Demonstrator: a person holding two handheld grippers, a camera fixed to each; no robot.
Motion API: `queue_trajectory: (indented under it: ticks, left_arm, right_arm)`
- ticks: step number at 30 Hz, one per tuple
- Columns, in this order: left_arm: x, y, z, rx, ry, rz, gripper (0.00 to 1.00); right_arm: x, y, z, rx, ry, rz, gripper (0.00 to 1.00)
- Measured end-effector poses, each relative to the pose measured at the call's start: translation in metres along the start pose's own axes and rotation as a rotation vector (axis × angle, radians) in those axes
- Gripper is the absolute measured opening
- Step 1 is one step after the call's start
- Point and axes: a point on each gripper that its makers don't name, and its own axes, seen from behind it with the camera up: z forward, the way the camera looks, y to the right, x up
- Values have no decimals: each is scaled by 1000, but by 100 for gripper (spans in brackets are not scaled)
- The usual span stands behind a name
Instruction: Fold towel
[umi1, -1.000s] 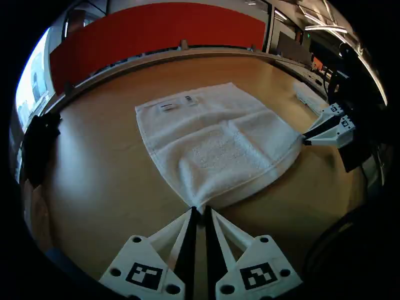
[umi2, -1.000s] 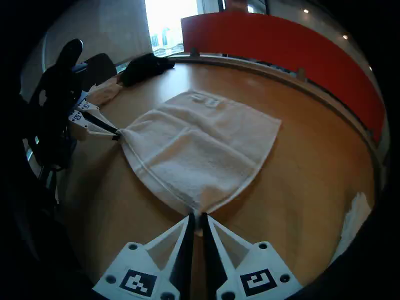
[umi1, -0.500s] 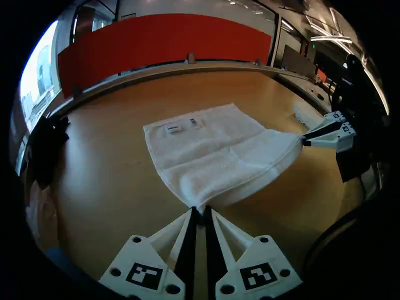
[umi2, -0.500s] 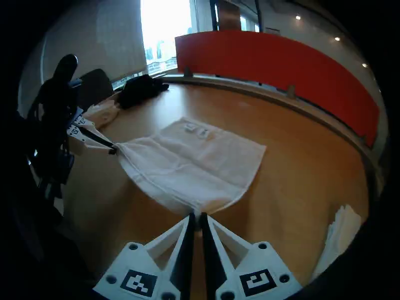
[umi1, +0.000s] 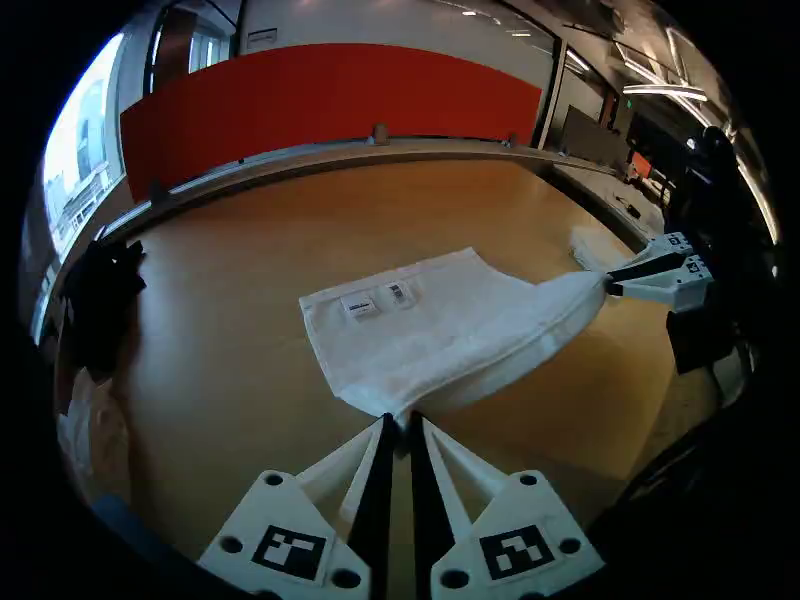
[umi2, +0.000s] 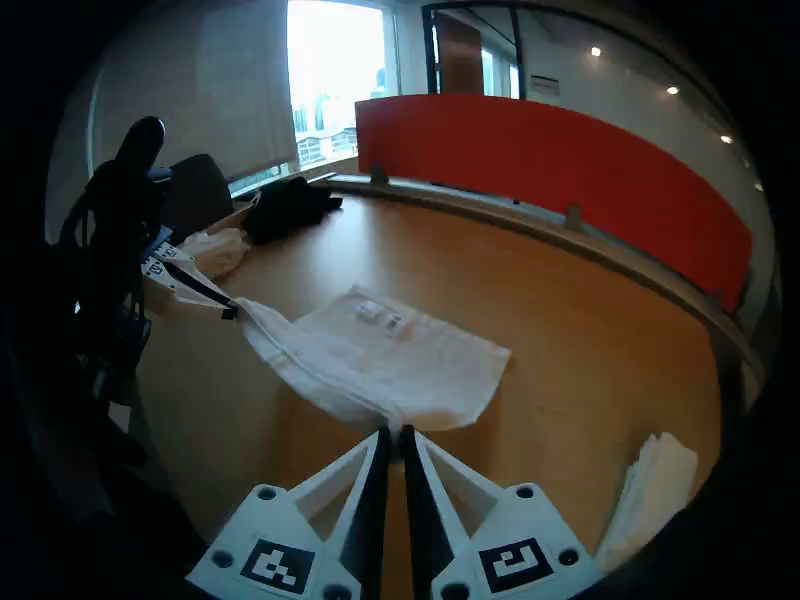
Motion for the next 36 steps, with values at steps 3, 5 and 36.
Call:
queue_trajectory:
  ticks: [3,5,36]
  left_arm:
    - [2,5,-6,-12,-8,-10,11]
    - [2,7,-9,-17,-13,-15,11]
    - [1,26,-25,-41,-33,-91,11]
  right_arm:
    - [7,-2,-8,-2,13,9,10]
    - [10,-4,-13,-1,19,16,10]
    - [13,-5,-25,4,-6,-1,10]
